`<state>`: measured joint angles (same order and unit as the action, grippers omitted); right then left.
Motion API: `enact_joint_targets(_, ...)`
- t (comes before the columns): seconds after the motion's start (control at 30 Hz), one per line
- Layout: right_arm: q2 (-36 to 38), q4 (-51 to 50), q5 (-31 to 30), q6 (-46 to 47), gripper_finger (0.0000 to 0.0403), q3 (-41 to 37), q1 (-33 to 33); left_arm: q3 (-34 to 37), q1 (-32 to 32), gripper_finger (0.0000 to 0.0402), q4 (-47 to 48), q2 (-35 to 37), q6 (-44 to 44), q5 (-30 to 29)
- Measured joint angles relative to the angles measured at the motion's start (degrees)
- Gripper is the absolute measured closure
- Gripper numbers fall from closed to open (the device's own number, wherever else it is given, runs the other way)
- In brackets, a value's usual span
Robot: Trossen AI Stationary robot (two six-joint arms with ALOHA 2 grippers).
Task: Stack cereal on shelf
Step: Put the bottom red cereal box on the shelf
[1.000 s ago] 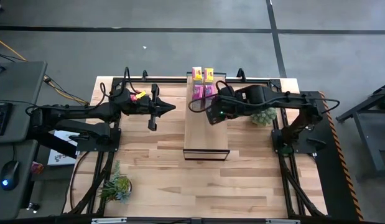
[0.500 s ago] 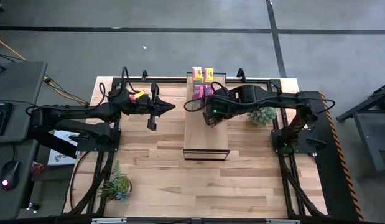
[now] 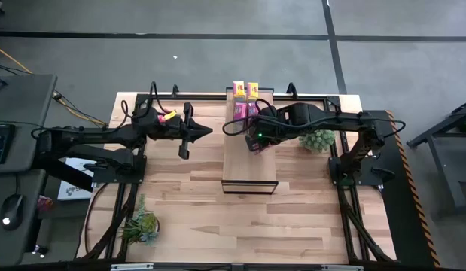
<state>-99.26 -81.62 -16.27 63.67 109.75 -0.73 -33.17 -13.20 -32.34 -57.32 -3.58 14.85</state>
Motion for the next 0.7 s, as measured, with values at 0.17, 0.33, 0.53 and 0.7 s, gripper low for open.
enact_joint_targets(0.17,0.0,0.0,0.1,-1.2,0.0249,0.0,0.8,0.0,0.2,0.0401,0.2,0.0,-0.5,0.0)
enact_joint_targets(0.33,-0.5,0.1,-0.1,-3.3,0.0246,0.0,1.2,0.0,0.2,0.0402,0.2,0.0,0.0,0.0)
enact_joint_targets(0.53,-2.1,0.4,1.2,-5.9,0.0211,0.0,1.1,0.0,0.2,0.0402,0.0,0.0,0.1,0.0)
enact_joint_targets(0.7,-2.7,0.7,0.6,-8.3,0.0179,0.0,1.1,0.0,0.2,0.0401,0.0,0.0,0.2,0.0)
